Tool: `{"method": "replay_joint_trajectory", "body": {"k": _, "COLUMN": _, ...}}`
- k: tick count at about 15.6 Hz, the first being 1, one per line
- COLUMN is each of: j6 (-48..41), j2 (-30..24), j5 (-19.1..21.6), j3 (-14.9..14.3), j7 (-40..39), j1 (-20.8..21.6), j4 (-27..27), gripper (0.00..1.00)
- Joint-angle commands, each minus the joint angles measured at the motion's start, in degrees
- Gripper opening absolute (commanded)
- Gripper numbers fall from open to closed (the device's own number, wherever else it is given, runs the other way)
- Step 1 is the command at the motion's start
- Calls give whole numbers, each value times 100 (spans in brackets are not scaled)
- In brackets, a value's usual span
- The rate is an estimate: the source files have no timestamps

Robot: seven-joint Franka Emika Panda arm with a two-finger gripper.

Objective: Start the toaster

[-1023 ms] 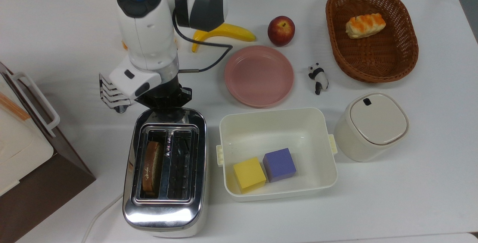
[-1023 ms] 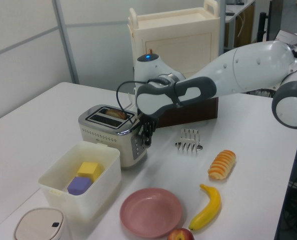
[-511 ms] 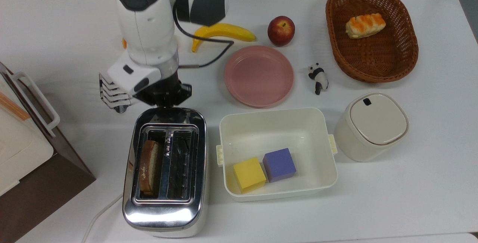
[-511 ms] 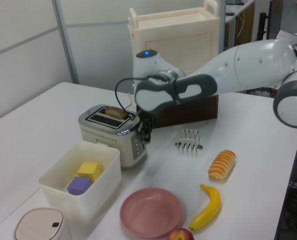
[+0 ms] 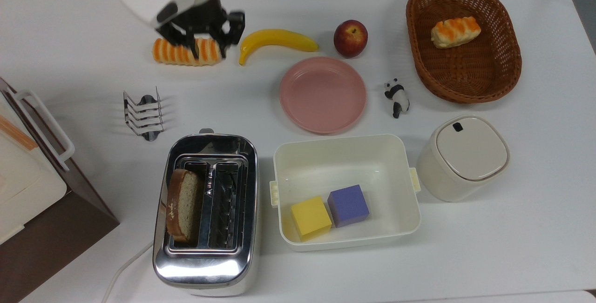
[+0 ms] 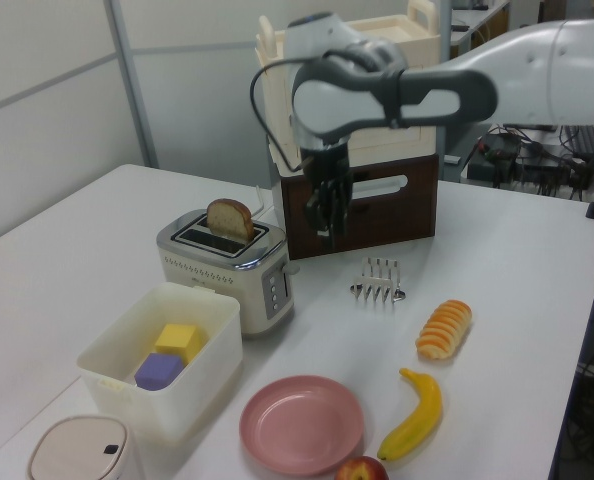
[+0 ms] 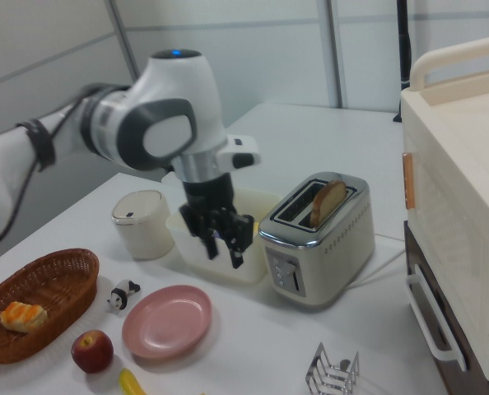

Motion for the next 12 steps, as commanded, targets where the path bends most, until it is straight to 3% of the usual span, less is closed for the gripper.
{"method": "replay_joint_trajectory", "body": {"k": 1, "j6": -535, "j2": -350, "j5": -51, "j3": -43, "j7": 96, "j1": 355, "j4": -226, "gripper": 100}}
{"method": "replay_joint_trajectory", "body": {"k": 6, "j6": -616, "j2": -500, "j5": -182, "j3": -43, "j7": 903, "j1": 566, "j4": -244, "gripper": 100}}
{"method": "replay_joint_trajectory", "body": {"k": 12, "j6": -405, "j2": -474, "j5": -139, "j3": -87, "j7": 966, "j1": 523, "j4": -244, "gripper": 100}}
